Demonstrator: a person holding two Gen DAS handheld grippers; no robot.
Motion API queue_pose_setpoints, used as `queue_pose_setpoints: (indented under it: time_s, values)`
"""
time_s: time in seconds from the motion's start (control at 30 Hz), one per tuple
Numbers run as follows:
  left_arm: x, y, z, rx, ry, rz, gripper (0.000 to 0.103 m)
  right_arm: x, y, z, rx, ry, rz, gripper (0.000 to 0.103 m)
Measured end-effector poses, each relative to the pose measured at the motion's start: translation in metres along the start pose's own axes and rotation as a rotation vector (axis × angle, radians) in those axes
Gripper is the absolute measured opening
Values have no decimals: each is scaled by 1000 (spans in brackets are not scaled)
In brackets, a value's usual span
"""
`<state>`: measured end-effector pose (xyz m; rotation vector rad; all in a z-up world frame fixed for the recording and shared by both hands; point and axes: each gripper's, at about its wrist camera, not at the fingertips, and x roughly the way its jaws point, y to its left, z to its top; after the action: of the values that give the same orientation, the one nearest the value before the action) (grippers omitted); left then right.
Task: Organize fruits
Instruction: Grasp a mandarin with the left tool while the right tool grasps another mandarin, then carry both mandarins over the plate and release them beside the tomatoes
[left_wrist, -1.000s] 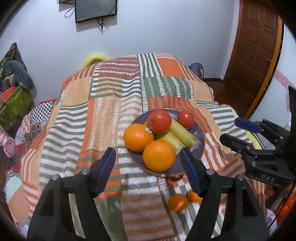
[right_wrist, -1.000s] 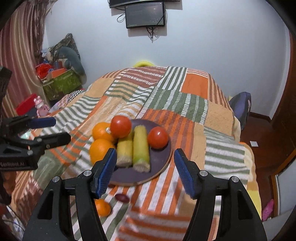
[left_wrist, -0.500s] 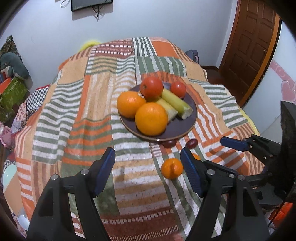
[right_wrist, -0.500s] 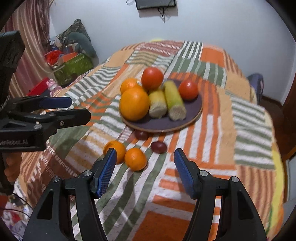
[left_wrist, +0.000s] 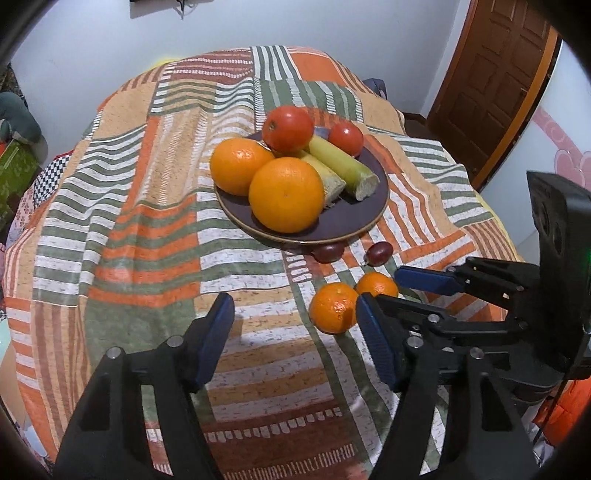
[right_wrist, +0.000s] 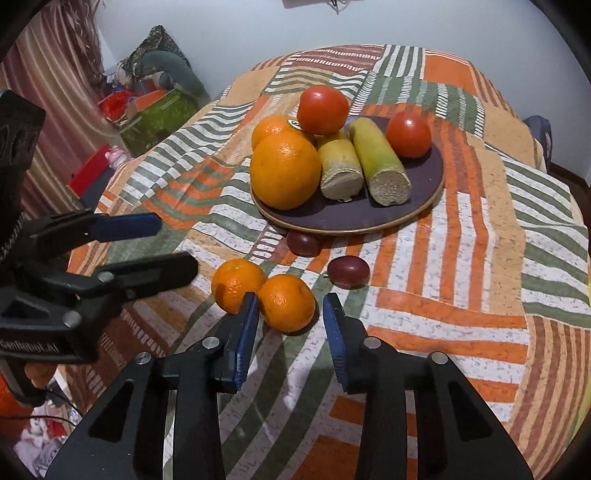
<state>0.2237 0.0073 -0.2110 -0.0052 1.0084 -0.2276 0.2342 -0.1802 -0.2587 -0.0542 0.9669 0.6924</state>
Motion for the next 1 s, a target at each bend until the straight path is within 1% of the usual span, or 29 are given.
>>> queue_pose_setpoints:
  time_s: [0.07,0.17,0.27,0.4,0.57,0.63,0.83,1.0]
  values:
    - [3,-3,0,6,5,-9,62,3,2,0,-11,11,3,31]
    - [5,-6,1,7,12,-23,60,2,1,-2,-21,3,5,31]
    - [10,-10,1,12,27,-34,56,-3,-7,-4,1,-3,19,30]
    - [15,-17,-1,32,43,-46,53,-17,-18,-8,32,-29,7,30]
    - [29,-20,-2,33,76,-65,39,-38,-30,-10,57,-67,-24,30]
    - [32,-19,-2,23,85,-80,37,-44,-34,-9,61,-80,-40,30]
    - [30,-20,0,23,72,-80,37,-51,-44,-6,75,-104,-66,30]
    - [18,-21,6,35,33,-60,37,-52,-46,1,71,-125,-78,30]
